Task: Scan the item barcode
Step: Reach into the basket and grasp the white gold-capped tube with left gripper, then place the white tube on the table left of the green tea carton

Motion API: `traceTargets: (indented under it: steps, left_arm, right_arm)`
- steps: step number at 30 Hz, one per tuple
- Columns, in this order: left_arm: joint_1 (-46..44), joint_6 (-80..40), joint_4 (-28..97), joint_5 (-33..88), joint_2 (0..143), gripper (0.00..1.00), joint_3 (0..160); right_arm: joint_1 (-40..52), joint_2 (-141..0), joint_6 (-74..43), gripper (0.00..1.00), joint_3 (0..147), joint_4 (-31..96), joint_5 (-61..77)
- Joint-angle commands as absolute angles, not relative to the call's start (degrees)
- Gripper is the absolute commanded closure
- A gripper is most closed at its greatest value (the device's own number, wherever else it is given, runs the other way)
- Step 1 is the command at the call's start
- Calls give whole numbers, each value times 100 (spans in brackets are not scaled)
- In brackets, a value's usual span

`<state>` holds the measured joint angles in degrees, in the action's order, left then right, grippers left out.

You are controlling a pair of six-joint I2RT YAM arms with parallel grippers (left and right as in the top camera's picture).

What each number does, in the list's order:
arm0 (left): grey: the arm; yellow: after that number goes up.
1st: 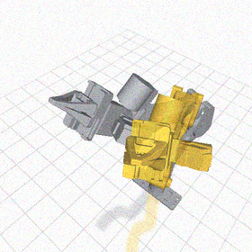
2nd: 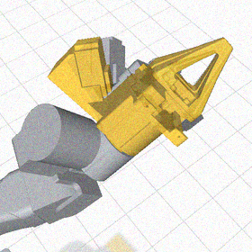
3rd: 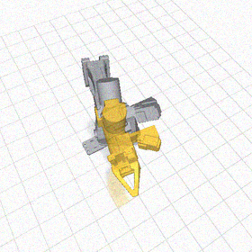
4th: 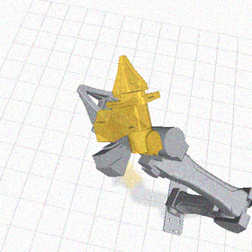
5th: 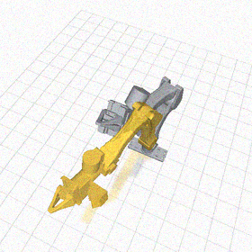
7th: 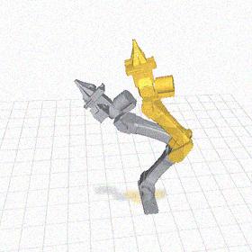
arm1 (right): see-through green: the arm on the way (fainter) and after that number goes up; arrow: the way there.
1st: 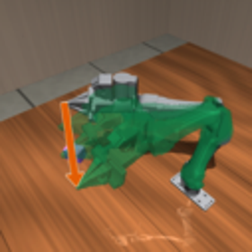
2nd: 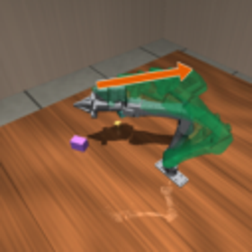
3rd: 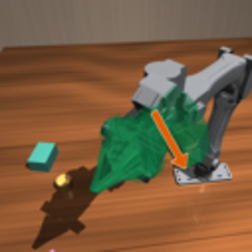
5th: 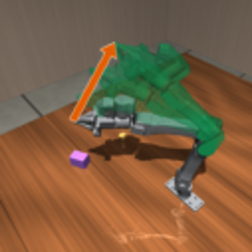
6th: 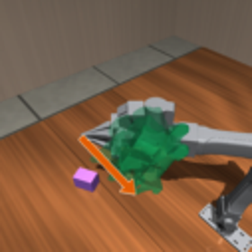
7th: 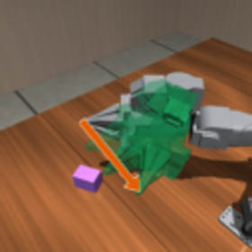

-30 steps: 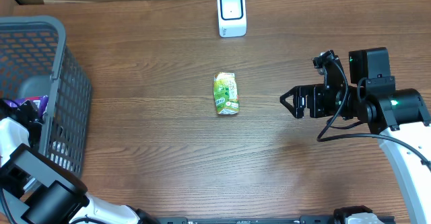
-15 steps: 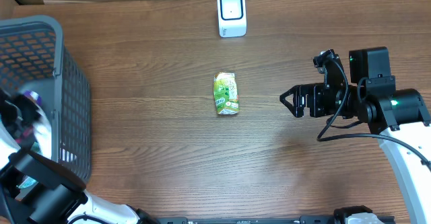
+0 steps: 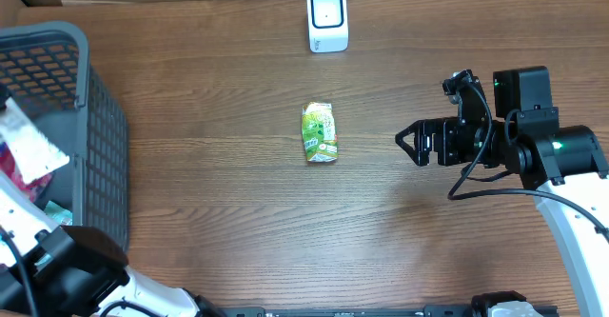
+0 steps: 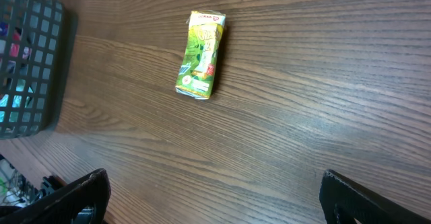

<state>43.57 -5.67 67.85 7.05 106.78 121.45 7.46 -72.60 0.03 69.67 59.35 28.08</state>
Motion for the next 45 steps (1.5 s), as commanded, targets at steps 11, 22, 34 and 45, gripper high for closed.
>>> traceTargets:
  steps: [11,22,34,45]
  left_arm:
    - [2051,-644,7336,808,9795,96,14267]
    - [-454,-2167,8799,320,10412,96,13163]
    - [-1916,-4034,5979,56,10833,96,9452]
    - [-1927,-3959,4512,-281,10833,76,7885]
  right_arm:
    - [711,-7240,43,0,7124,5907,2792]
    - [711,-7240,23,0,7124,5909,2794]
    - [711,-7240,25,0,7124,5951,2790]
    - [711,-7240,25,0,7124,5979,2792]
